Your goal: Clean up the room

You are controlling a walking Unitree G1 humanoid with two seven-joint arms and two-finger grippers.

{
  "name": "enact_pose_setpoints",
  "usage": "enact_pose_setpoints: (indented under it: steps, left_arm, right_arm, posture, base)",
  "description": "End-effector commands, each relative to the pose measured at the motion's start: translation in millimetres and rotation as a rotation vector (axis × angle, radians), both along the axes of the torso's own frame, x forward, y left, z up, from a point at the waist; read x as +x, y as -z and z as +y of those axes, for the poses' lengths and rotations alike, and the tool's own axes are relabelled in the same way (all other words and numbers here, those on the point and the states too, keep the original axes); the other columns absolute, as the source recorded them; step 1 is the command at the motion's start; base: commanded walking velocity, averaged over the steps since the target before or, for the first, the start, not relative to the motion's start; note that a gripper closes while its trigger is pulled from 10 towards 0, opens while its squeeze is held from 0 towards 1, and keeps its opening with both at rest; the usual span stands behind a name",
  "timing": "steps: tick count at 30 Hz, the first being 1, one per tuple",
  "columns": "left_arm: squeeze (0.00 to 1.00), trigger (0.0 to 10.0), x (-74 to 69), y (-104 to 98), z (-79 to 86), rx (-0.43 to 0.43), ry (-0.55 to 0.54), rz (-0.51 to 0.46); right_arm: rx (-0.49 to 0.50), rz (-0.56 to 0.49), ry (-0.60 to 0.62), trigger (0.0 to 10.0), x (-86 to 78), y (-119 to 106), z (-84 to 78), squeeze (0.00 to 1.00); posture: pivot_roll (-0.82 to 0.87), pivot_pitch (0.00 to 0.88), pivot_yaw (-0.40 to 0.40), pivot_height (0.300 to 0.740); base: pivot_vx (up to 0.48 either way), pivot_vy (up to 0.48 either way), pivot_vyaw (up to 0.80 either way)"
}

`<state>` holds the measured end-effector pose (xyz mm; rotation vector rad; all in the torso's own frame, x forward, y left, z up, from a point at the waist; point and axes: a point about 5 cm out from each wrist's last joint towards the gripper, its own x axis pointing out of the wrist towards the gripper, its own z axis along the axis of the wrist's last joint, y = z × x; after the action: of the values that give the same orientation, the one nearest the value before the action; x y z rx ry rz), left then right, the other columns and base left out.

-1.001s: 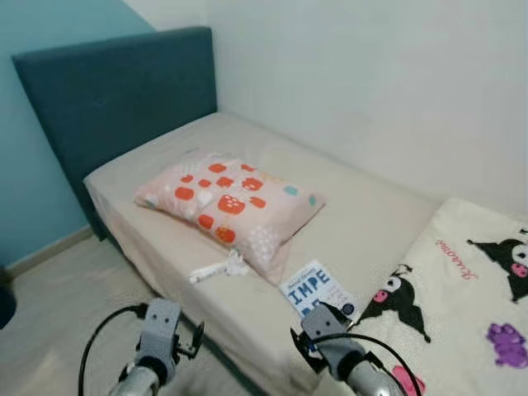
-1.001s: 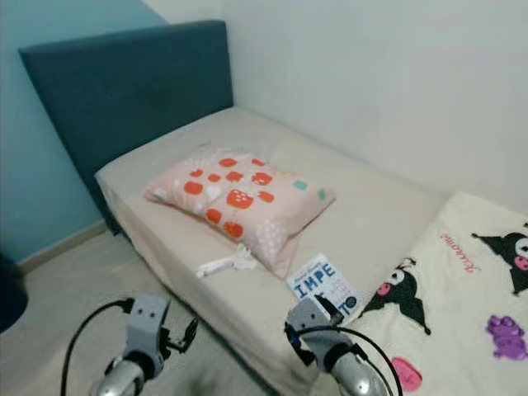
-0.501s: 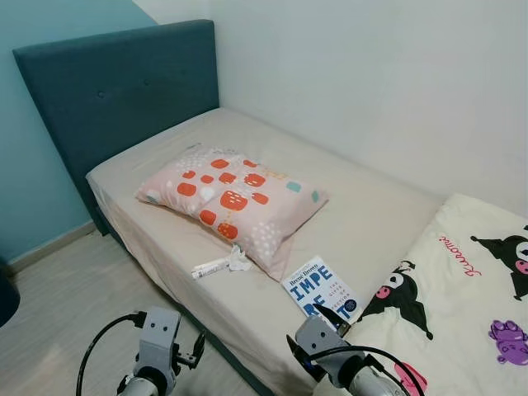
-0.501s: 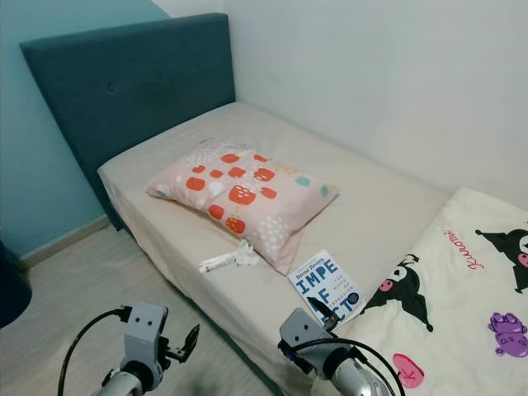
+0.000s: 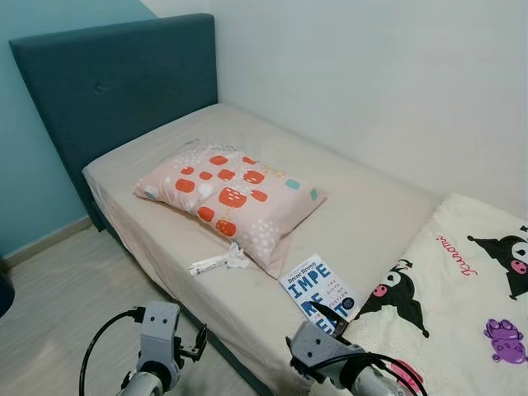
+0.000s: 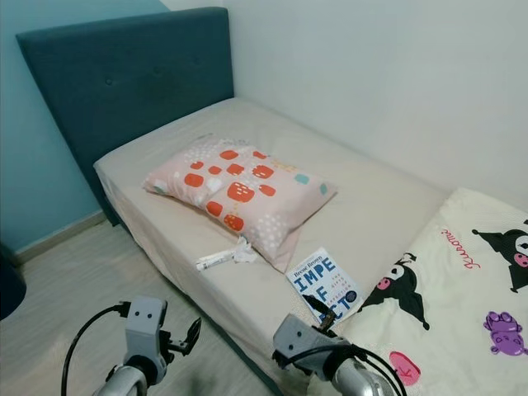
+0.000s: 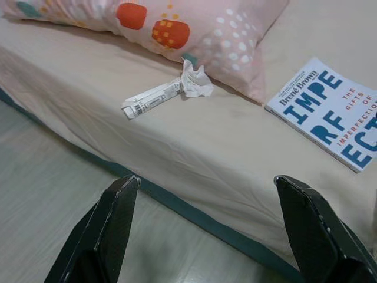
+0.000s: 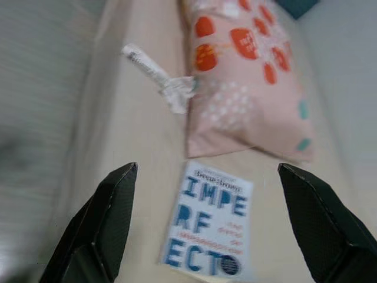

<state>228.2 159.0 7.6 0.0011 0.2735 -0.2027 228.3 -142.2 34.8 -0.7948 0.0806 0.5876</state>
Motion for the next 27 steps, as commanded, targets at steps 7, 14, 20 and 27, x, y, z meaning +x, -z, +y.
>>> enact_pose_setpoints:
  steps: [7,14,20,27]
  left_arm:
    - [0.00,10.0,2.1,-1.4,-2.8,-0.013,0.024,0.017]
    - [0.00,10.0,0.3,-1.3,-1.3,-0.012,0.027,0.022]
    - [0.00,10.0,-1.1,-0.9,-0.5,-0.011,0.031,0.031]
    - [0.00,10.0,0.2,-1.0,-4.3,-0.007,0.070,0.043]
  right_arm:
    - [-0.110,-0.072,0.022,10.0,-6.7,-16.0,-7.6,0.00]
    - [-0.141,-0.144,0.040,10.0,-11.3,-31.6,-5.9,0.00]
    - [-0.204,-0.194,0.031,10.0,-16.9,-42.0,-3.0,0.00]
    - [-0.208,-0.133,0.097,10.0,-21.3,-35.1,-6.5,0.00]
  posture:
    - [-0.22,0.070,-0.029,0.740]
    - [-0.22,0.087,-0.021,0.740]
    - [-0.24,0.100,-0.013,0.740]
    - [-0.25,0.099,0.004,0.740]
  base:
    - [0.000,0.000,0.00]
    - [0.000,0.000,0.00]
    - [0.000,0.000,0.00]
    - [0.000,0.000,0.00]
